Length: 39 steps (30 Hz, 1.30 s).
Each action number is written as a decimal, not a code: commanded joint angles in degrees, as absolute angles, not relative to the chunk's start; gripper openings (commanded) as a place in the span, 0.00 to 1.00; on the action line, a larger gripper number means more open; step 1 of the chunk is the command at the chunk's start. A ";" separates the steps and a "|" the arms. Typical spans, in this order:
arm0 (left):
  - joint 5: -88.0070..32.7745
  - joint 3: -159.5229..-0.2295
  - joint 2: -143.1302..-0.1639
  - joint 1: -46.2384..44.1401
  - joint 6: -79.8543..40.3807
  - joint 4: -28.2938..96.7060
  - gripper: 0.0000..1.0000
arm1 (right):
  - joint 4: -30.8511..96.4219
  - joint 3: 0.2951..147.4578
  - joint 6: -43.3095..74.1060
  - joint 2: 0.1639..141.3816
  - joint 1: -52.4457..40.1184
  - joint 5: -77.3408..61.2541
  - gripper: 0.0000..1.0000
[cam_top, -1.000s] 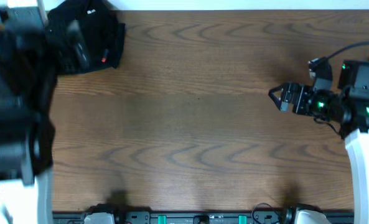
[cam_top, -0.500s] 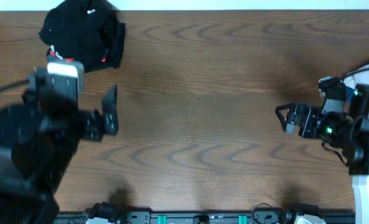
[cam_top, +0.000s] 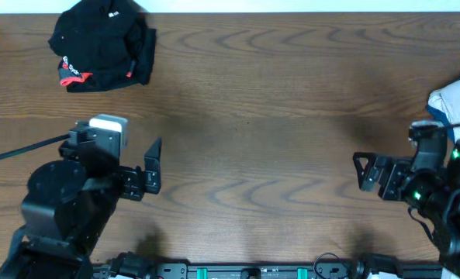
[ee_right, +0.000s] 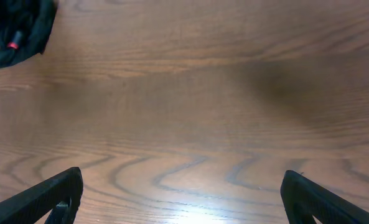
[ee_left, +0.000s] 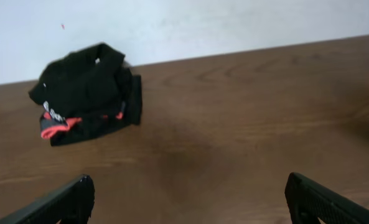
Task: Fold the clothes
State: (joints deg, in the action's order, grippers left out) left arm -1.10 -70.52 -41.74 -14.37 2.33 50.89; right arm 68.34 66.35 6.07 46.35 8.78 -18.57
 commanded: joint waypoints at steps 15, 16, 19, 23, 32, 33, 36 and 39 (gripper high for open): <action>-1.02 -70.39 -42.41 -14.59 1.61 50.52 0.98 | 69.25 66.74 6.35 45.65 8.95 -17.34 0.99; -1.02 -70.39 -42.41 -14.59 1.61 50.54 0.98 | 69.28 66.74 6.35 45.65 8.95 -17.34 0.99; -1.02 -70.39 -42.41 -14.59 1.61 50.54 0.98 | 69.25 66.74 6.35 45.65 8.95 -17.34 0.99; -1.02 -70.39 -42.41 -14.59 1.61 50.54 0.98 | 69.25 66.74 6.35 45.65 8.95 -17.32 0.99; -1.02 -70.39 -42.41 -14.59 1.61 50.54 0.98 | 69.25 66.74 6.35 45.65 8.95 -17.32 0.99; -1.02 -70.39 -42.41 -14.59 1.61 50.54 0.98 | 69.25 66.74 6.35 45.65 8.95 -17.34 0.99; -1.02 -70.39 -42.41 -14.59 1.61 50.54 0.98 | 69.87 66.74 6.35 45.65 8.95 -17.34 0.99; -1.02 -70.39 -42.41 -14.59 1.61 50.54 0.98 | 70.98 66.74 6.33 45.65 8.95 -17.32 0.99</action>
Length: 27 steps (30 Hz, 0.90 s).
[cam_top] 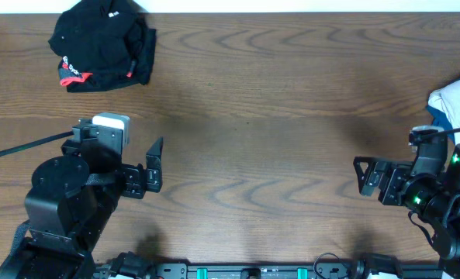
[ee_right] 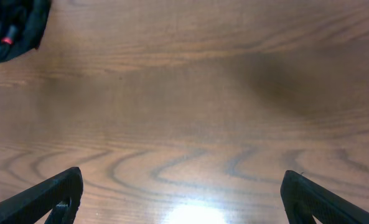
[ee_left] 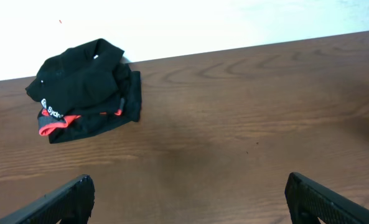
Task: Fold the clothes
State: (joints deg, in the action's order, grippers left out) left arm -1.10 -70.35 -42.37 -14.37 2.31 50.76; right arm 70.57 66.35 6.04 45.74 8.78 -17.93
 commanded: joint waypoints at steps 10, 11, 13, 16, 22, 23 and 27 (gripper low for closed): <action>-1.02 -70.39 -42.41 -14.59 1.61 50.54 0.98 | 65.98 65.23 2.09 42.68 8.93 -17.32 0.99; -1.02 -70.39 -42.41 -14.59 1.61 50.54 0.98 | 65.10 64.62 1.69 41.74 8.93 -17.34 0.99; -1.02 -70.39 -42.41 -14.59 1.61 50.54 0.98 | 62.35 62.72 1.52 39.05 8.93 -17.32 0.99; -1.02 -70.39 -42.41 -14.59 1.61 50.54 0.98 | 56.53 58.46 0.56 34.48 8.93 -17.34 0.99; -1.02 -70.39 -42.41 -14.59 1.61 50.54 0.98 | 43.42 47.27 -1.10 26.11 7.62 -17.32 0.99; -1.02 -70.39 -42.41 -14.59 1.61 50.54 0.98 | 41.06 44.99 -1.32 24.73 7.05 -17.32 0.99; -1.02 -70.39 -42.41 -14.59 1.61 50.54 0.98 | 34.00 37.43 -2.26 20.16 4.49 -17.32 0.99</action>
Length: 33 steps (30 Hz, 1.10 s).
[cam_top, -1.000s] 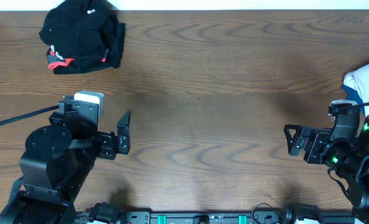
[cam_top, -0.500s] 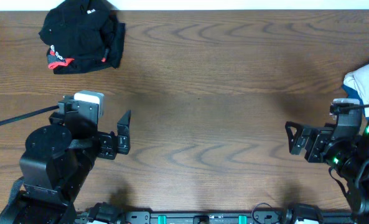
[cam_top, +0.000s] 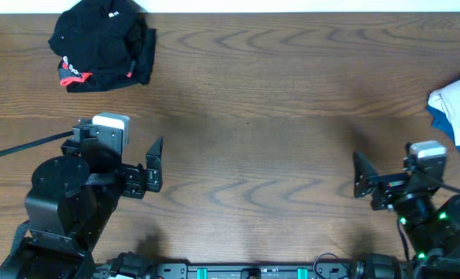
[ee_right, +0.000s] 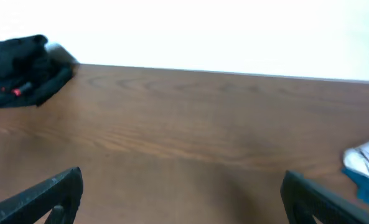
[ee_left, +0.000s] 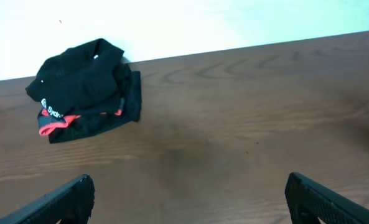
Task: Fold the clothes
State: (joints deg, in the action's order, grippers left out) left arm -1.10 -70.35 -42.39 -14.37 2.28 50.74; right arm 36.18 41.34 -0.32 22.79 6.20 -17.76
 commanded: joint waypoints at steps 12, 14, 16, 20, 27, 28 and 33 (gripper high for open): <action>-1.02 -70.39 -42.41 -14.59 1.61 50.54 0.98 | 14.15 19.44 -2.44 8.08 -1.17 -16.49 0.99; -1.02 -70.39 -42.41 -14.59 1.61 50.54 0.98 | 12.53 17.61 -2.44 6.79 -1.87 -16.47 0.99; -1.02 -70.39 -42.41 -14.59 1.61 50.54 0.98 | 10.90 15.62 -2.44 5.26 -2.61 -16.47 0.99; -1.02 -70.39 -42.41 -14.59 1.61 50.54 0.98 | 9.43 12.97 -2.44 1.93 -3.53 -16.27 0.99; -1.02 -70.39 -42.41 -14.59 1.61 50.54 0.98 | 5.67 11.03 -2.46 0.30 -3.84 -15.57 0.99; -1.02 -70.39 -42.41 -14.59 1.61 50.54 0.98 | 4.60 10.85 -2.46 0.30 -3.84 -15.38 0.99; -1.02 -70.39 -42.41 -14.59 1.61 50.54 0.98 | -0.99 8.93 -2.46 0.30 -4.19 -14.90 0.99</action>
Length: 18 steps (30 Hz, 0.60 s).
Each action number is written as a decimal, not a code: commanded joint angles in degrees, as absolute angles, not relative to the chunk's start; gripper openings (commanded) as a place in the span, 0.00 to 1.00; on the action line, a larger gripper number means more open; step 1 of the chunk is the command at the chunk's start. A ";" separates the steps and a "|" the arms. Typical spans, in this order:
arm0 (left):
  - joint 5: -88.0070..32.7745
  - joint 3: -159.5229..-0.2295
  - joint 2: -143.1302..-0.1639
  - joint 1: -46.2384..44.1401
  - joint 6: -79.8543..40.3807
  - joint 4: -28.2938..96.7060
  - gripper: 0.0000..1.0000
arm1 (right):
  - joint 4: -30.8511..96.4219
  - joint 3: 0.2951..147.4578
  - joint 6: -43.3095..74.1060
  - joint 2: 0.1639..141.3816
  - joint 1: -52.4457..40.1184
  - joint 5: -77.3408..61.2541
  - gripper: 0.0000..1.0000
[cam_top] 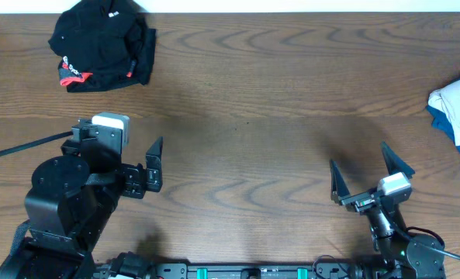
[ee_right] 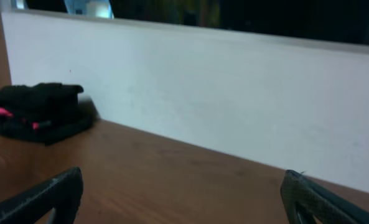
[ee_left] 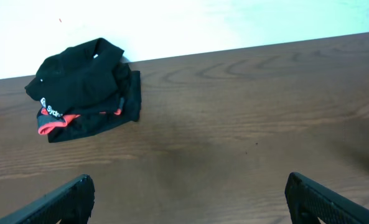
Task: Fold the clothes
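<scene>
A folded black garment with red trim (cam_top: 102, 45) lies at the table's far left corner; it also shows in the left wrist view (ee_left: 81, 90) and the right wrist view (ee_right: 38, 112). A white and blue pile of clothes (cam_top: 456, 108) sits at the right edge. My left gripper (cam_top: 153, 164) is open at the near left, nothing between its fingers. My right gripper (cam_top: 363, 169) is open near the front edge at the right, its fingers raised and empty.
The brown wooden table (cam_top: 253, 116) stretches between the two piles. A white wall (ee_right: 234, 99) rises behind the table's far edge. A black cable (cam_top: 20, 149) runs off the left side.
My right arm has drawn back toward the front edge and tilted up; its camera now faces the far wall instead of the tabletop. The left arm and both clothes piles are unchanged.
Both grippers stood open over bare table, the black garment folded at the far left. The right arm then pulled away from the white and blue pile, lifting its view from the tabletop to the wall. The left arm stayed put.
</scene>
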State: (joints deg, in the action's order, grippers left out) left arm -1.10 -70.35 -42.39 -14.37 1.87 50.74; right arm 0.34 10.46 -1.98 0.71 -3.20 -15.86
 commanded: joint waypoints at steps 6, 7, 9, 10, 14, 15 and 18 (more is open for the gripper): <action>-1.02 -70.39 -42.41 -14.59 1.61 50.54 0.98 | -4.54 6.55 -2.46 0.27 -5.32 -14.72 0.99; -1.02 -70.39 -42.41 -14.59 1.61 50.54 0.98 | -4.56 6.28 -2.46 0.27 -5.65 -14.35 0.99; -1.02 -70.39 -42.41 -14.59 1.61 50.54 0.98 | -4.60 5.96 -2.46 0.27 -6.09 -14.04 0.99; -1.02 -70.39 -42.41 -14.59 1.61 50.54 0.98 | -4.89 5.76 -2.46 0.27 -6.24 -13.91 0.99; -1.02 -70.39 -42.41 -14.59 1.61 50.54 0.98 | -7.88 4.56 -2.44 0.27 -6.46 -13.91 0.99; -1.02 -70.39 -42.41 -14.59 1.61 50.54 0.98 | -9.10 4.01 -2.44 0.27 -6.46 -13.93 0.99; -1.02 -70.39 -42.41 -14.59 1.61 50.54 0.98 | -12.05 2.74 -2.46 0.27 -6.46 -13.93 0.99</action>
